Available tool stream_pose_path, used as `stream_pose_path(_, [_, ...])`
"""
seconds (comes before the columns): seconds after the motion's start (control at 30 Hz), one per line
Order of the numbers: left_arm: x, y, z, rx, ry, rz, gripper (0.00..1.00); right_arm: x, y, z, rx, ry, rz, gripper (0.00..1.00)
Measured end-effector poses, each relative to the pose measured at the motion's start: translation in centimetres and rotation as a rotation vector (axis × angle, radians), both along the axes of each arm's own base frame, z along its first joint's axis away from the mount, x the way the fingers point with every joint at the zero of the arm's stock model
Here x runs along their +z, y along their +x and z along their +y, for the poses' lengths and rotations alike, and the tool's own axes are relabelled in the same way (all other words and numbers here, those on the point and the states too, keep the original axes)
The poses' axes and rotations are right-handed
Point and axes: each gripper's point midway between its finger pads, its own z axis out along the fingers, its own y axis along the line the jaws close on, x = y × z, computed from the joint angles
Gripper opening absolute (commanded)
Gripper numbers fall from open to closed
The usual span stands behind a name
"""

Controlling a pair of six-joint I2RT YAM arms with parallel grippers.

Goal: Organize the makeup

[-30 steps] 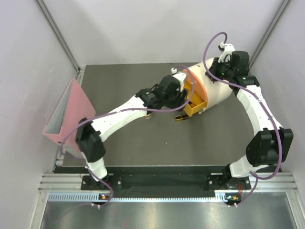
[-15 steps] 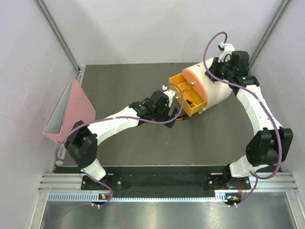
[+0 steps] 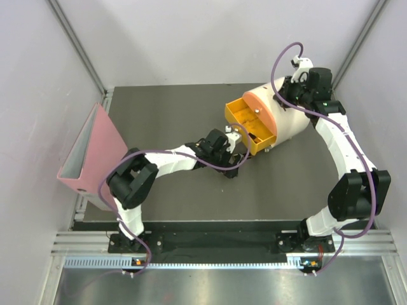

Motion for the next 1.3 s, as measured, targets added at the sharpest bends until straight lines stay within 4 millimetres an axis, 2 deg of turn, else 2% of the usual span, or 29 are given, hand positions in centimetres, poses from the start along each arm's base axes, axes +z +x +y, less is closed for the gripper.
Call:
stream_pose_path(0.17, [-1.2,0.4,-0.8,-0.012,-0.014,0.006,0.99,0.0,0.1,0.0,0.000,0.000,-0.001,0.05])
stream_pose_path(0.27, [-1.6,1.2,-1.5,-0.007,-0.017,-0.007,0.99,-0.1,0.3,0.0,0.001,0.000,-0.002,0.06])
stream_pose_path(0.4, [-1.5,2.9,-2.7,0.015,-0.051,-0.035,0.99,-0.1,0.3,0.0,0.001,0.000,-0.003,0.06])
stream_pose_path(0.6, [-1.3,4.8,-3.3,0.058,-0.088,-0.059,0.99,-0.1,0.3,0.0,0.001,-0.002,-0.003,0.06])
stream_pose_path(0.83, [-1.3,5.9,-3.5,0.094,-0.108,-0.077,0.97,-0.1,0.2,0.0,0.003,-0.006,-0.004,0.06])
stream_pose_path(1.1, [-1.2,6.5,-4.7,0.080,-0.161,-0.083,0.90,-0.1,0.2,-0.1,0.009,-0.020,0.004,0.06])
stream_pose_path(1.3, [-1.3,6.5,-5.3,0.056,-0.180,-0.070,0.74,-0.1,0.2,-0.1,0.013,-0.026,0.002,0.06])
